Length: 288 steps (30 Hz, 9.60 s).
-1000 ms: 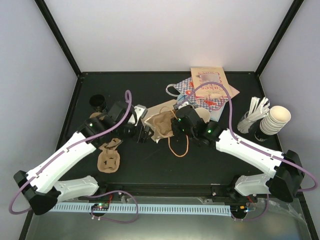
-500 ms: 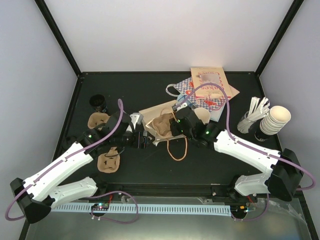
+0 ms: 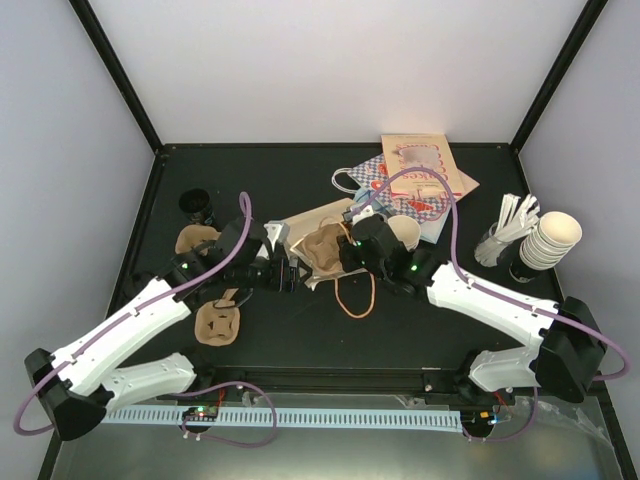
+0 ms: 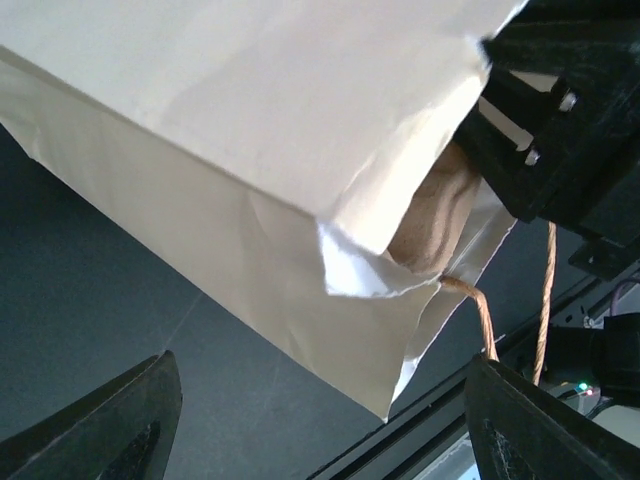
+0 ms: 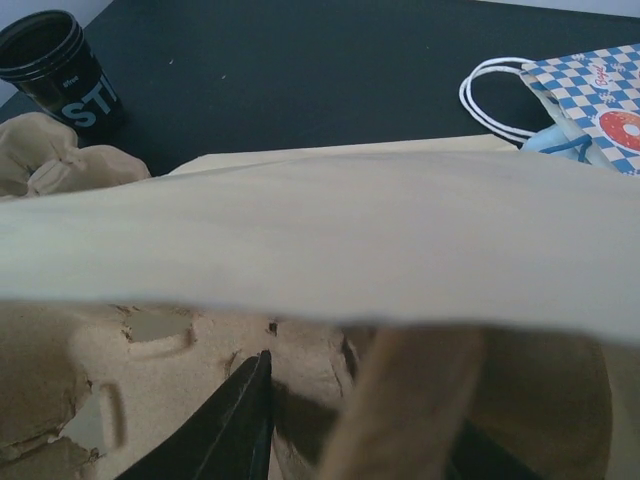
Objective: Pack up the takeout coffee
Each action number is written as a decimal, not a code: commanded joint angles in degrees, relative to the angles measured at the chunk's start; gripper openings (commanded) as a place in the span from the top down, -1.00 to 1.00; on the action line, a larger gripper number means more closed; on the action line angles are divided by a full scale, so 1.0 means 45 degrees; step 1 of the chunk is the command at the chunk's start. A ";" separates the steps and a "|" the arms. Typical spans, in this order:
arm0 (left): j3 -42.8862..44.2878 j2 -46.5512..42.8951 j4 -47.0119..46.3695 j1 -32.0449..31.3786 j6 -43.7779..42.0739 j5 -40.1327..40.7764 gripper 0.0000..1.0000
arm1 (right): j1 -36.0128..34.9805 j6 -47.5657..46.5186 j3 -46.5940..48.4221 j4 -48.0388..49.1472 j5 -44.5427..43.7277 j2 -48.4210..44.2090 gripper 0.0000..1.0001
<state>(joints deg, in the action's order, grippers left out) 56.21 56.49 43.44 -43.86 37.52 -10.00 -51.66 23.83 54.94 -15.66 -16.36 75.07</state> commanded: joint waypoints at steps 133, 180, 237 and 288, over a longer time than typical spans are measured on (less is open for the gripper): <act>0.2402 0.3004 -0.5761 0.1811 0.0609 -0.7876 0.97 | -0.1332 -0.0939 -0.3002 0.3547 -0.2172 0.0272 0.41; 0.2539 0.6560 -0.3218 0.6172 -0.3131 -0.7233 -0.70 | -0.1370 -0.1365 -0.1780 0.0059 -0.1379 -0.1242 0.42; -0.1385 0.5091 -0.4438 0.3636 -0.0894 -0.9472 -0.36 | -0.1352 -0.1356 0.2812 -0.8528 0.0577 0.0671 0.44; 0.4450 0.1941 0.2007 0.1184 -0.5525 -0.1969 -0.42 | -0.1332 -0.2465 0.3300 -0.8727 0.1393 0.2537 0.43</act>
<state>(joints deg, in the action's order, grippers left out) 73.25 63.68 48.49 -37.08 14.00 -24.10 -57.67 13.10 69.52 -56.03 -9.28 87.22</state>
